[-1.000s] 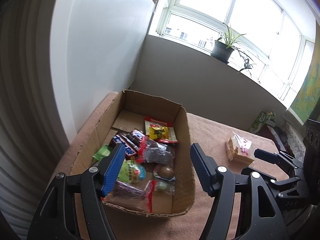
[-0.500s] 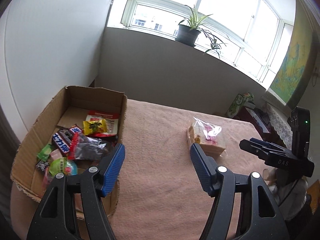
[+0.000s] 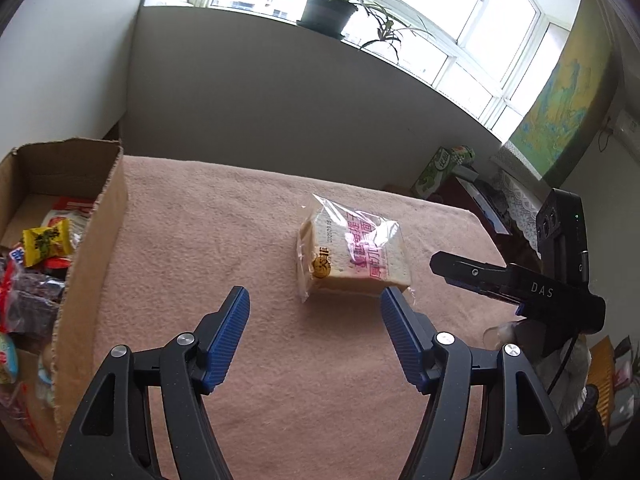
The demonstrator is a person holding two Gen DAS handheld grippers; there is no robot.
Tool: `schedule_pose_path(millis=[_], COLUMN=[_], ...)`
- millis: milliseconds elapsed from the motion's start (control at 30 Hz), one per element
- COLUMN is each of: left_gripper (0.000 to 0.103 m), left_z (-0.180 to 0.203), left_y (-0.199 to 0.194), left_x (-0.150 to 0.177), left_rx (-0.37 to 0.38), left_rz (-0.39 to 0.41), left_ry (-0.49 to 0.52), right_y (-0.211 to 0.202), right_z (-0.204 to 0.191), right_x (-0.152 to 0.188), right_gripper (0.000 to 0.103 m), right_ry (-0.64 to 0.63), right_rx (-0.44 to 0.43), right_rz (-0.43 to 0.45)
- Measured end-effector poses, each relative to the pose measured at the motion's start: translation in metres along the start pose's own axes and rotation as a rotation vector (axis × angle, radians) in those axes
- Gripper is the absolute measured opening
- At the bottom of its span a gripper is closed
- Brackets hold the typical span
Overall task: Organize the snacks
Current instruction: 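Move both tools back to the sliced-bread bag, then grasp the bread bag with the left tool while the right tool grasps its other side, then lift the bread bag with both tools, lower it into the box, open both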
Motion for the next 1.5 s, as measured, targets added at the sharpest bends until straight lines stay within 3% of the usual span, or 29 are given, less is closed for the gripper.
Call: schedule_pose_path(millis=[200, 400, 567, 633, 700, 800, 1067, 1500], left_gripper=[0.068, 0.068, 0.066, 0.061, 0.051, 0.049, 0.049, 0.049], left_z=[0.004, 0.003, 0.002, 0.002, 0.004, 0.009, 0.020, 0.030], left_y=[0.033, 0.053, 0.061, 0.062, 0.064, 0.065, 0.046, -0.021], left_x=[-0.006, -0.004, -0.002, -0.002, -0.002, -0.005, -0.003, 0.032], left_rx=[0.058, 0.095, 0.115, 0.122, 0.128, 0.107, 0.070, 0.052], left_rz=[-0.031, -0.056, -0.070, -0.075, -0.082, -0.081, -0.065, -0.020], left_ry=[-0.016, -0.042, -0.062, -0.066, -0.058, -0.024, 0.031, 0.043], right_y=[0.022, 0.037, 0.042, 0.045, 0.046, 0.046, 0.021, -0.032], right_z=[-0.003, -0.006, -0.008, -0.010, -0.014, -0.018, -0.036, -0.087], right_x=[-0.002, -0.001, -0.001, 0.002, 0.003, 0.005, 0.025, 0.094], right_gripper=[0.092, 0.090, 0.075, 0.062, 0.060, 0.059, 0.059, 0.059], right_ry=[0.039, 0.046, 0.027, 0.018, -0.001, -0.025, -0.079, -0.220], right_rx=[-0.067, -0.082, -0.071, -0.071, -0.056, -0.041, -0.038, -0.032], right_rz=[-0.042, -0.043, -0.037, -0.053, -0.043, -0.039, -0.033, -0.022])
Point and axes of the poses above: each gripper's, at about its wrist camera, not at the fingertips, and y roughly the way its jaws point, z to its right, x to its underside, the point moved 8 cm from there along y, roughly the way its jaws point, and after that the axes turned 10 degrees about y, right-handed, at the moved point
